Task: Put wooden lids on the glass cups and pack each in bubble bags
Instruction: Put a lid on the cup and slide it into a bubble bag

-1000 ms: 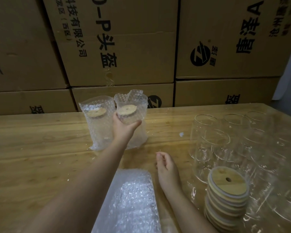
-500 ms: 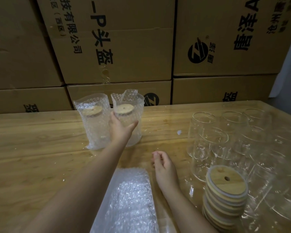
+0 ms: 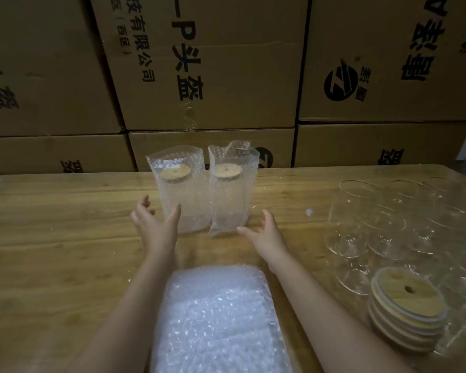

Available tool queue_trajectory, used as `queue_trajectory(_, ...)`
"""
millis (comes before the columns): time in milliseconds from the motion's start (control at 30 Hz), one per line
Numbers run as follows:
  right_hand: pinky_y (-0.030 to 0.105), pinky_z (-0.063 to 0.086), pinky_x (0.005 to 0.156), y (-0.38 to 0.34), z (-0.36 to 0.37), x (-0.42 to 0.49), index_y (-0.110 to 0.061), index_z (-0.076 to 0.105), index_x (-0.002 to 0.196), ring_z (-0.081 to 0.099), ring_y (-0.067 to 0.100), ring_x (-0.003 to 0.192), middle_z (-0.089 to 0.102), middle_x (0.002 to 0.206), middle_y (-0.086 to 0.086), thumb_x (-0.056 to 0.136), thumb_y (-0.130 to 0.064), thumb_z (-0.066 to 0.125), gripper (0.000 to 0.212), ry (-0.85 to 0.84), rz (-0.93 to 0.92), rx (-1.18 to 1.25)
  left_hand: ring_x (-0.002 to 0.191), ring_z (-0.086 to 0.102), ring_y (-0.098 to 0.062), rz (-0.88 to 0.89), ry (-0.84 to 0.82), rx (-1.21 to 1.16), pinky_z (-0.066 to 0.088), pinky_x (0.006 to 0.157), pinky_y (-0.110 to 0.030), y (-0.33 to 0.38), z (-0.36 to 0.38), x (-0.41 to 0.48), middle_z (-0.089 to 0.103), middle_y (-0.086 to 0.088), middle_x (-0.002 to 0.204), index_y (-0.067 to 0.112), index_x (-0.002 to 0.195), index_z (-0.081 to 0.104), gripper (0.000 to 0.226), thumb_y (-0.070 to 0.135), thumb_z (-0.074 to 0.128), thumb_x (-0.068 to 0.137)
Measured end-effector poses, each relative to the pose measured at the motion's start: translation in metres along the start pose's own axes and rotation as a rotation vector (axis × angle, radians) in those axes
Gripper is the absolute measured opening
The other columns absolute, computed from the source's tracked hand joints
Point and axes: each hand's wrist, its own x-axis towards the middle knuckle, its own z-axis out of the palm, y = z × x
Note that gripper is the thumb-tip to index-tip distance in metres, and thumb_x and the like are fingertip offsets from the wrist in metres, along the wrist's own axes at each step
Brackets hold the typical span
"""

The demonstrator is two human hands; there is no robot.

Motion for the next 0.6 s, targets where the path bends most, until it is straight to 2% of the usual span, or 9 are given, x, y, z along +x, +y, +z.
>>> queue_trajectory(100,0.038,0.035,0.105,-0.004,0.01,0.019,-0.024,0.014,0.152,0.035,0.025,0.137,0.031,0.154,0.003,0.082,-0.032,0.074,0.093,-0.035,-0.005,-0.041,0.137,0.032,-0.023,-0.082,-0.282,-0.068,0.038,0.107,-0.046,-0.01,-0.005,0.015,0.021,0.001,0.157,0.028,0.152,0.011,0.098,0.03,0.077,0.079)
queue_trajectory(200,0.031,0.039,0.098,-0.001,0.023,0.032,-0.024,0.022,0.15,0.044,0.022,0.13,0.043,0.146,0.002,0.081,-0.025,0.076,0.089,-0.047,-0.051,-0.037,0.139,0.033,-0.027,-0.108,-0.418,-0.11,0.038,0.108,-0.051,-0.019,-0.004,0.021,0.021,-0.001,0.158,0.031,0.153,0.006,0.101,0.022,0.076,0.081)
queue_trajectory(300,0.028,0.041,0.09,0.002,0.031,0.039,-0.025,0.027,0.148,0.049,0.022,0.125,0.049,0.141,0.002,0.082,-0.026,0.075,0.082,0.012,-0.069,-0.109,0.135,0.04,-0.026,-0.119,-0.449,-0.138,0.04,0.107,-0.05,-0.029,0.0,0.02,0.029,-0.006,0.155,0.025,0.153,0.012,0.096,0.015,0.075,0.082)
queue_trajectory(400,0.032,0.044,0.093,0.005,0.033,0.046,-0.023,0.027,0.148,0.051,0.025,0.124,0.051,0.139,0.004,0.081,-0.027,0.076,0.083,0.038,-0.083,-0.187,0.13,0.047,-0.024,-0.103,-0.452,-0.157,0.042,0.106,-0.048,-0.036,0.001,0.018,0.039,-0.007,0.15,0.024,0.152,0.017,0.092,0.013,0.075,0.081)
queue_trajectory(600,0.026,0.043,0.085,0.007,0.037,0.056,-0.022,0.032,0.144,0.055,0.023,0.118,0.055,0.134,0.005,0.08,-0.023,0.077,0.078,0.024,-0.095,-0.191,0.123,0.052,-0.019,-0.07,-0.442,-0.173,0.047,0.101,-0.039,-0.04,0.007,0.02,0.044,0.002,0.142,0.027,0.149,0.022,0.09,0.009,0.077,0.079)
